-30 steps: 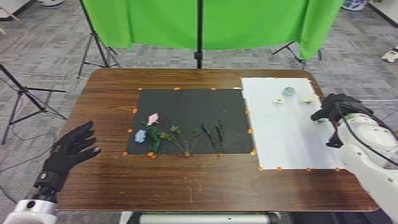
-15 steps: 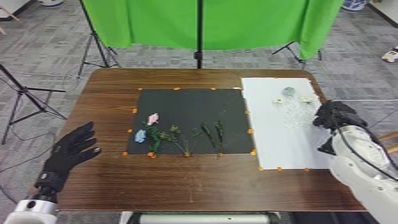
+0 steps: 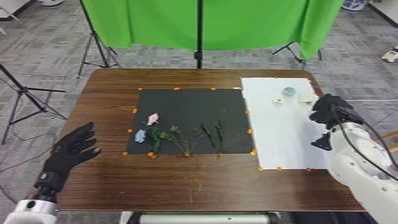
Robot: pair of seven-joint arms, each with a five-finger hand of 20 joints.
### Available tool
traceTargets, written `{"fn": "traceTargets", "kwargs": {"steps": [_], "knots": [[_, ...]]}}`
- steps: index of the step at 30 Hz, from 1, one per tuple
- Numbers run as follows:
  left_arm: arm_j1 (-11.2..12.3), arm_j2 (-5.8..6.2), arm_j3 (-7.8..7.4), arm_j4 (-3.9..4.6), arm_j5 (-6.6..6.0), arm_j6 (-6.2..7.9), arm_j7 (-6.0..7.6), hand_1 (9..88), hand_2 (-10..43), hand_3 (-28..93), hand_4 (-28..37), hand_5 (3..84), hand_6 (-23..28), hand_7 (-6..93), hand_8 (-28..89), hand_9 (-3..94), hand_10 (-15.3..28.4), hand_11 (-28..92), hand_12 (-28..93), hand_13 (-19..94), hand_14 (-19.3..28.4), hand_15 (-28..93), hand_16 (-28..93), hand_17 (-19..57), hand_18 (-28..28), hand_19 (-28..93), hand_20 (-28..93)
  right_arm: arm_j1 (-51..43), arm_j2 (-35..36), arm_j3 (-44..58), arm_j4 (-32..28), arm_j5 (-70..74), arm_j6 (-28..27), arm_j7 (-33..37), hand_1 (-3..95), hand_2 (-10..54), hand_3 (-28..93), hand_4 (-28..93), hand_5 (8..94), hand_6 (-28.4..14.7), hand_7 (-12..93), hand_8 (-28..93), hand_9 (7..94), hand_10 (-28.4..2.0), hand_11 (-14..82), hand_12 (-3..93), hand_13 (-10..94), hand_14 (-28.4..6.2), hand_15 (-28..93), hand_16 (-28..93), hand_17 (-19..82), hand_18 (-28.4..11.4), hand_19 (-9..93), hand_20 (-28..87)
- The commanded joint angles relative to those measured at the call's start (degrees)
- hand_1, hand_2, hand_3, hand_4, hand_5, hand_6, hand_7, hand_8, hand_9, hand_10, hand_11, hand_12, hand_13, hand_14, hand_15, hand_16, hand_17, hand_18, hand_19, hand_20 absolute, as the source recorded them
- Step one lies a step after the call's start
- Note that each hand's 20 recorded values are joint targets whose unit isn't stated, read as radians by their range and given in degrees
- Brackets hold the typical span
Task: Arrange flowers
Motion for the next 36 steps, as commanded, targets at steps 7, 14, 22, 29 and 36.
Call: {"fn": "traceTargets", "kwargs": {"steps": [7, 14, 22, 29, 36], "knots": [[1.8, -0.58, -0.76, -0.34, -0.21, 0.11, -0.22, 43.8, -9.5, 60, -8.5, 29.7, 2.4, 14.4, -8, 29.3, 8.9, 16, 15, 30, 13.8, 16, 2, 8.2, 11.2, 7, 20, 28.1, -14.3, -24.3, -5.5, 5.5, 1.9, -11.7, 63.5, -9.5, 57, -15, 78.2, 0.2, 24, 9, 89.0, -8.2, 11.1, 46.1, 89, -1.2, 65, 37, 62, -14.8, 93, 61], [0.5, -0.18, 0.50, 0.26, 0.18, -0.34, -0.17, 43.9, -9.5, 61, -9.2, 29.7, 2.4, 14.4, -8, 29.3, 8.9, 16, 15, 30, 13.8, 16, 2, 8.2, 11.3, 7, 20, 32.5, -23.6, -34.9, -0.1, 3.3, -0.6, -15.1, 64.2, -9.5, 57, -15, 77.7, 0.1, 25, 9, 88.5, -8.0, 11.3, 46.4, 88, -1.2, 65, 37, 61, -14.6, 93, 61], [1.0, -0.33, 0.54, 0.18, 0.08, 0.04, -0.07, 44.1, -9.5, 61, -9.6, 29.5, 2.4, 14.6, -8, 29.2, 8.9, 16, 15, 30, 13.7, 16, 2, 8.0, 11.4, 6, 20, 36.1, -28.1, -41.3, 5.5, 0.2, -3.9, -17.1, 65.3, -9.5, 56, -14, 76.7, 0.4, 26, 9, 87.7, -7.8, 11.4, 46.7, 88, -1.0, 65, 37, 61, -14.2, 93, 61], [0.7, -0.23, 0.32, 0.18, 0.10, -0.37, -0.22, 45.2, -9.5, 62, -10.9, 29.6, 2.8, 14.9, -8, 29.0, 9.0, 16, 15, 30, 13.7, 16, 2, 7.9, 11.4, 6, 20, 37.6, -29.5, -44.3, 8.3, -4.3, -6.2, -17.9, 65.7, -9.5, 55, -12, 75.3, 0.3, 27, 8, 87.1, -7.6, 11.3, 46.7, 88, -0.9, 66, 37, 61, -13.8, 93, 62], [0.5, -0.20, 0.43, 0.48, -0.01, -0.81, -0.27, 44.9, -9.5, 61, -10.8, 29.5, 2.7, 15.0, -8, 29.0, 8.9, 16, 15, 30, 13.8, 16, 2, 7.8, 11.4, 6, 20, 37.2, -28.9, -45.3, 9.2, -5.6, -7.2, -17.1, 63.8, -9.5, 57, -13, 74.7, 0.7, 27, 7, 86.9, -7.7, 10.7, 46.1, 87, -0.6, 66, 37, 60, -13.7, 93, 61]]}}
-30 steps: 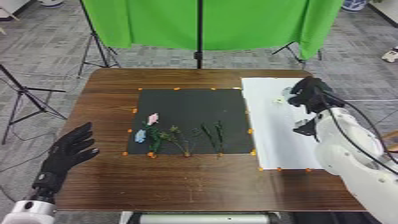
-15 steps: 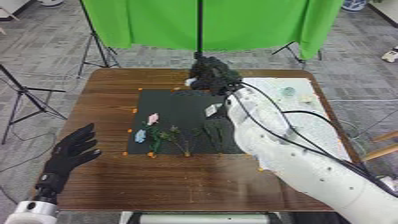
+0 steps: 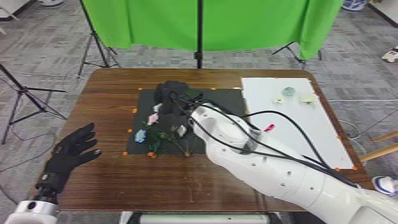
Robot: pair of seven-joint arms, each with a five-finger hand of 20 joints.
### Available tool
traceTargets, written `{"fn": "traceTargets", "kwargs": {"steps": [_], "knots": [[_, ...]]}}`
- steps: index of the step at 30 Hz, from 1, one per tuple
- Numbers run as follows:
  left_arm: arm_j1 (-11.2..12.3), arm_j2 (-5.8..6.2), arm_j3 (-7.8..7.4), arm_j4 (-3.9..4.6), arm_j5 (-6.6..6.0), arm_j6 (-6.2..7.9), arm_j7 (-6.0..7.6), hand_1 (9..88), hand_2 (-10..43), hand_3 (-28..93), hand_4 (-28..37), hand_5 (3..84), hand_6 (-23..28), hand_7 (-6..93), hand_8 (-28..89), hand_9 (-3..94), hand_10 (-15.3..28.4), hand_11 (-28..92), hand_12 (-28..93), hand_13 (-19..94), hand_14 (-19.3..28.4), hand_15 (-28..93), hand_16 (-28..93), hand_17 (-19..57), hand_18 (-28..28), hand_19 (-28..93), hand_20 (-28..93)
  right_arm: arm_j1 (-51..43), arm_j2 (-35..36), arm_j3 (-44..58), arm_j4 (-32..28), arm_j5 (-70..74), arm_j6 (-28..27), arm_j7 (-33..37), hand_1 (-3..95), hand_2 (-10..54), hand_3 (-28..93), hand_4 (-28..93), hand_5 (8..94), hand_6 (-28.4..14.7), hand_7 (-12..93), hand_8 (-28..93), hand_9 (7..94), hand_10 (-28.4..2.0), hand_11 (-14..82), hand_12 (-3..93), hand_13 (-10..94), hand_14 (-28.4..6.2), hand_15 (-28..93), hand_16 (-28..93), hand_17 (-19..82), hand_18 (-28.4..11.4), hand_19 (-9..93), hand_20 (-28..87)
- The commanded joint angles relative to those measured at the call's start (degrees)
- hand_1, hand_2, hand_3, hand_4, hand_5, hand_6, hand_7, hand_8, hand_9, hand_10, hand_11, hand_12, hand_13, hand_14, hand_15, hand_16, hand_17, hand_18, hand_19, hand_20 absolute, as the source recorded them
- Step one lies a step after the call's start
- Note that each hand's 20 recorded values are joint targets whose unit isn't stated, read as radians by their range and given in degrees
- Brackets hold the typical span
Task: Arrange flowers
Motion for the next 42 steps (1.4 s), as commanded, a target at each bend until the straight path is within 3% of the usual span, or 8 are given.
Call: {"fn": "traceTargets", "kwargs": {"steps": [1, 21, 35, 42], "knots": [[0.0, -0.16, 0.15, 0.65, -0.10, -1.08, -0.52, 44.7, -9.5, 61, -10.7, 29.5, 2.6, 15.0, -8, 29.0, 8.9, 16, 15, 30, 13.8, 16, 2, 7.7, 11.4, 6, 20, 0.0, 0.3, -0.7, 0.8, -1.2, -1.9, 0.5, 63.4, -9.5, 57, -13, 74.6, 0.8, 27, 7, 86.8, -7.7, 10.5, 45.9, 87, -0.6, 66, 37, 60, -13.7, 93, 61], [-0.8, 0.54, -0.06, 1.14, -0.55, -3.31, -0.84, 43.1, -9.5, 61, -9.2, 29.2, 2.2, 14.2, -8, 28.7, 8.9, 15, 15, 29, 13.8, 15, 3, 7.1, 11.8, 5, 20, -1.9, 1.4, -1.1, -0.6, -3.6, -5.9, 1.2, 56.6, -9.5, 59, -15, 67.7, 1.0, 25, 5, 82.2, -8.3, 7.7, 42.0, 86, -0.5, 65, 36, 59, -13.6, 93, 61], [-1.2, 0.70, 0.17, 1.33, -0.47, -3.27, -0.70, 43.7, -9.5, 61, -9.1, 29.1, 2.0, 14.0, -7, 28.9, 8.8, 15, 16, 29, 13.8, 15, 3, 7.0, 11.9, 5, 20, -2.0, 1.8, -2.0, -0.6, -5.0, -8.4, 0.7, 50.3, -9.5, 63, -15, 63.1, 2.0, 21, -2, 77.7, -9.3, 12.3, 37.9, 86, -1.1, 63, 36, 58, -14.1, 93, 59], [-1.0, 0.42, 0.22, 1.23, -0.41, -2.93, -0.54, 44.4, -9.5, 60, -9.1, 29.1, 2.2, 13.8, -7, 28.8, 8.8, 15, 16, 29, 13.9, 15, 3, 7.0, 11.9, 5, 19, -1.3, 2.1, -2.5, -0.1, -6.7, -8.1, 0.1, 49.1, -9.5, 65, -16, 61.1, 2.9, 21, -11, 75.1, -10.0, 14.3, 35.8, 85, -1.1, 63, 36, 57, -14.1, 93, 58]]}}
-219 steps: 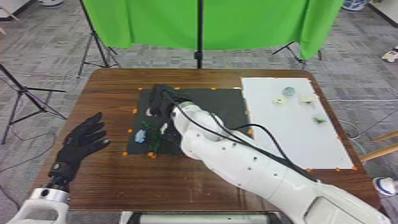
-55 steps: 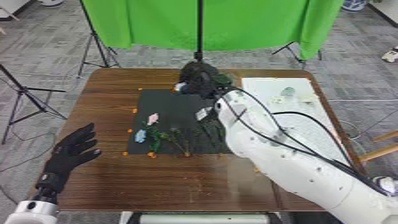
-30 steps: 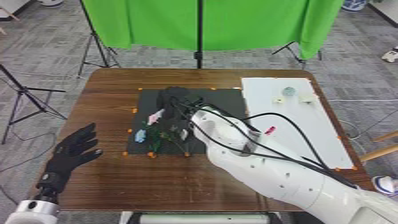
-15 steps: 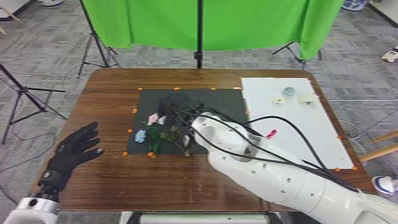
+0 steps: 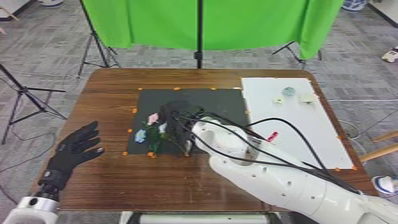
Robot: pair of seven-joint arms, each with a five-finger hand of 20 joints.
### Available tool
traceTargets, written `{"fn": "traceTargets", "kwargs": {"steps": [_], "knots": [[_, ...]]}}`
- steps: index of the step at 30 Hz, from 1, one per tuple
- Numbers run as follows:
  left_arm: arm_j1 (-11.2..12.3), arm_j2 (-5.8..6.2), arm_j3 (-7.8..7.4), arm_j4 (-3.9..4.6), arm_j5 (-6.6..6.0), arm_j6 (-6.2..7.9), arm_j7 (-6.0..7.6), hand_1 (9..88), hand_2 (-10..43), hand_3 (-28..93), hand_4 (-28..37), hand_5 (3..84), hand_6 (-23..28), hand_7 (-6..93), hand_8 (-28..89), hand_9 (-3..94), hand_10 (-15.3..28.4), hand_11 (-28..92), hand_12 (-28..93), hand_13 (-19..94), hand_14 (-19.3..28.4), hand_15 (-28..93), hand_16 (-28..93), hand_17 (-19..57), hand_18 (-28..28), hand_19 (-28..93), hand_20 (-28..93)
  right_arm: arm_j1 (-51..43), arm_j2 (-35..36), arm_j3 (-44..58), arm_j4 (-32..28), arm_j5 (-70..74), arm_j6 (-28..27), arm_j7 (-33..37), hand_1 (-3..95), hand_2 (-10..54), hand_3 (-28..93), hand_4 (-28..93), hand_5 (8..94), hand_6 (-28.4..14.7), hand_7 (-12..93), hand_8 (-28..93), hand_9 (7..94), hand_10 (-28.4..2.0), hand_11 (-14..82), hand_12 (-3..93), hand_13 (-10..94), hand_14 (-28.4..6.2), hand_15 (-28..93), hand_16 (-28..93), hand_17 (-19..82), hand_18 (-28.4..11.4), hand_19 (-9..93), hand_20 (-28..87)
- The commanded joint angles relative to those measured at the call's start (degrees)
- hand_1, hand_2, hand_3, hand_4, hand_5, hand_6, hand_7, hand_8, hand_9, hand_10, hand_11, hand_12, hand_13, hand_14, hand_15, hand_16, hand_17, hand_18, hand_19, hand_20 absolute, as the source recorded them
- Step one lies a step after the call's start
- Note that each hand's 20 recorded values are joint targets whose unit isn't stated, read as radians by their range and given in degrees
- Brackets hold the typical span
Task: Arrange flowers
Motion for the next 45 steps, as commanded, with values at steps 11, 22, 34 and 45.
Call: {"fn": "traceTargets", "kwargs": {"steps": [11, 22, 34, 45], "knots": [[1.3, -0.82, -0.04, -0.26, -0.12, 0.43, -0.31, 43.3, -9.5, 60, -8.5, 29.2, 2.2, 13.7, -7, 28.9, 9.0, 15, 16, 29, 13.9, 15, 3, 7.0, 11.7, 5, 20, 1.2, 1.6, 2.3, -1.1, -2.5, -0.8, -0.7, 48.1, -9.5, 66, -17, 60.5, 2.9, 21, -11, 73.4, -9.8, 15.4, 34.3, 85, -1.1, 63, 36, 57, -14.3, 93, 58], [2.1, -0.77, -0.61, -0.96, -0.09, 1.29, -0.15, 41.6, -9.5, 61, -8.9, 29.3, 2.0, 13.6, -7, 29.2, 9.1, 15, 16, 29, 14.0, 15, 3, 7.0, 11.7, 5, 20, 0.6, 11.7, 15.1, -10.8, -2.1, 0.8, 5.9, 38.6, -9.5, 70, -17, 60.4, 1.6, 19, -10, 69.7, -12.8, 21.5, 25.7, 81, -4.4, 64, 37, 53, -16.0, 93, 57], [3.1, -0.94, -1.03, -1.47, -0.06, 1.74, -0.07, 41.7, -9.5, 60, -8.4, 29.5, 1.9, 13.5, -7, 29.6, 9.1, 15, 16, 30, 14.1, 15, 3, 7.2, 11.6, 5, 20, -2.9, 20.2, 23.2, -3.1, 0.4, -7.9, 15.2, 25.2, -6.7, 65, -12, 61.1, -2.3, 13, -7, 73.3, -16.5, 21.5, 25.9, 80, -7.9, 64, 36, 52, -18.9, 93, 56], [2.6, -0.88, -0.80, -1.29, 0.01, 1.14, -0.44, 41.6, -9.5, 60, -8.4, 29.5, 2.0, 13.3, -7, 29.6, 9.1, 15, 16, 30, 14.0, 15, 3, 7.2, 11.6, 5, 20, -6.1, 21.0, 24.3, 3.9, -0.7, -9.0, 15.9, 28.0, -9.4, 66, -12, 61.3, -1.4, 14, -7, 73.5, -16.1, 22.5, 26.4, 80, -7.9, 65, 36, 53, -19.0, 93, 56]]}}
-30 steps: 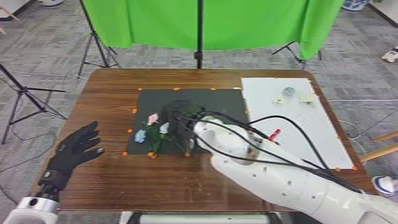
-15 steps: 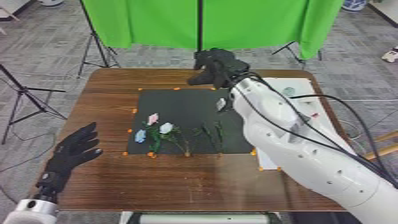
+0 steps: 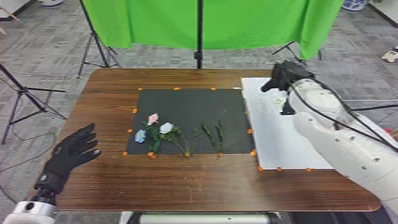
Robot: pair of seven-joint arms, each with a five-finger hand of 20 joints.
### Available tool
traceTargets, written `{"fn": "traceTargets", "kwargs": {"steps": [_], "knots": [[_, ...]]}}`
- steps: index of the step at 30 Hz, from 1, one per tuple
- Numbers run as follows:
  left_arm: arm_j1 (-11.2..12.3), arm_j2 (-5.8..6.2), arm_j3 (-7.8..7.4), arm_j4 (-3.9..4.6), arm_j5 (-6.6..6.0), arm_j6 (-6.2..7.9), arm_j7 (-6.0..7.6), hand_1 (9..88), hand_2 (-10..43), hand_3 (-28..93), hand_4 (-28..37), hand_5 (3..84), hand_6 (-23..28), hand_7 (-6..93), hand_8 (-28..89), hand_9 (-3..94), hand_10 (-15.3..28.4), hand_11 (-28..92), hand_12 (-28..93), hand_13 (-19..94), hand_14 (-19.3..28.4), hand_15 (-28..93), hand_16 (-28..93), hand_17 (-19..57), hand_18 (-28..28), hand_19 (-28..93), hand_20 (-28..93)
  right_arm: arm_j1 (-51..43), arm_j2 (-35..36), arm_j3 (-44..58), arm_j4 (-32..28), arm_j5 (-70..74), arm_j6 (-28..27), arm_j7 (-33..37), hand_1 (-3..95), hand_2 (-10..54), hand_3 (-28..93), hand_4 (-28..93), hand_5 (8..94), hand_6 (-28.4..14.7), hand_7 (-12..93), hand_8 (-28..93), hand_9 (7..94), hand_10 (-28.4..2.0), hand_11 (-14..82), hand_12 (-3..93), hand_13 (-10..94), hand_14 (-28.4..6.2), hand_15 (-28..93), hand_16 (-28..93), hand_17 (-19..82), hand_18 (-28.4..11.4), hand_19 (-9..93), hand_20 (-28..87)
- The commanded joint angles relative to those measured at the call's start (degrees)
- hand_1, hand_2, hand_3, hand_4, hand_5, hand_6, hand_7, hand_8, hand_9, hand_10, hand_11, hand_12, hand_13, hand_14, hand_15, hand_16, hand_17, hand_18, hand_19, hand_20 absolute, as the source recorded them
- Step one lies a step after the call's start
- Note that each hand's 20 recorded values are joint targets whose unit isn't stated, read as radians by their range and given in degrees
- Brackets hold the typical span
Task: Arrange flowers
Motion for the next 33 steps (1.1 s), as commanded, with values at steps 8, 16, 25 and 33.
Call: {"fn": "traceTargets", "kwargs": {"steps": [8, 16, 25, 33], "knots": [[0.2, -0.30, 0.13, 0.17, 0.03, -0.29, -0.68, 41.7, -9.5, 60, -8.2, 29.5, 2.1, 13.3, -7, 29.7, 9.1, 15, 16, 30, 14.0, 15, 3, 7.2, 11.5, 5, 20, -3.3, 0.1, -0.4, 6.2, -1.2, 4.2, -0.1, 31.0, -9.5, 66, -13, 61.1, -0.7, 15, -8, 74.2, -15.0, 24.6, 26.8, 81, -7.0, 65, 36, 54, -18.6, 93, 57], [-0.2, -0.29, 0.32, 0.39, -0.05, -0.25, -0.66, 41.8, -9.5, 60, -8.4, 29.6, 2.1, 13.4, -7, 29.6, 9.0, 15, 16, 30, 14.0, 15, 3, 7.2, 11.5, 5, 20, -4.2, -1.0, -1.6, 9.0, -1.0, 9.3, -0.9, 36.4, -9.5, 69, -14, 61.2, 0.7, 17, -9, 75.5, -12.9, 26.0, 26.4, 84, -5.0, 66, 36, 56, -17.3, 93, 58], [-0.2, -0.68, 0.45, 0.48, 0.03, -0.25, -0.43, 42.0, -9.5, 60, -8.4, 29.7, 2.2, 13.5, -7, 29.7, 9.1, 15, 16, 30, 14.0, 15, 3, 7.2, 11.5, 5, 20, -3.9, -1.7, -5.3, 11.4, -1.8, 17.0, -3.0, 47.6, -9.5, 66, -21, 64.1, 2.1, 22, -4, 80.7, -10.1, 19.8, 36.0, 86, -2.9, 66, 36, 59, -15.7, 93, 60], [0.1, -0.76, 0.17, 0.29, -0.15, 0.01, -0.43, 42.1, -9.5, 60, -8.3, 29.7, 2.1, 13.6, -7, 29.6, 9.1, 15, 16, 30, 14.0, 15, 3, 7.2, 11.5, 5, 20, -3.3, -0.4, -7.0, 9.7, -1.3, 25.8, -2.4, 59.3, -9.5, 59, -20, 78.3, 1.4, 27, 6, 90.6, -7.1, 11.1, 45.0, 90, -1.6, 66, 36, 62, -15.0, 93, 62]]}}
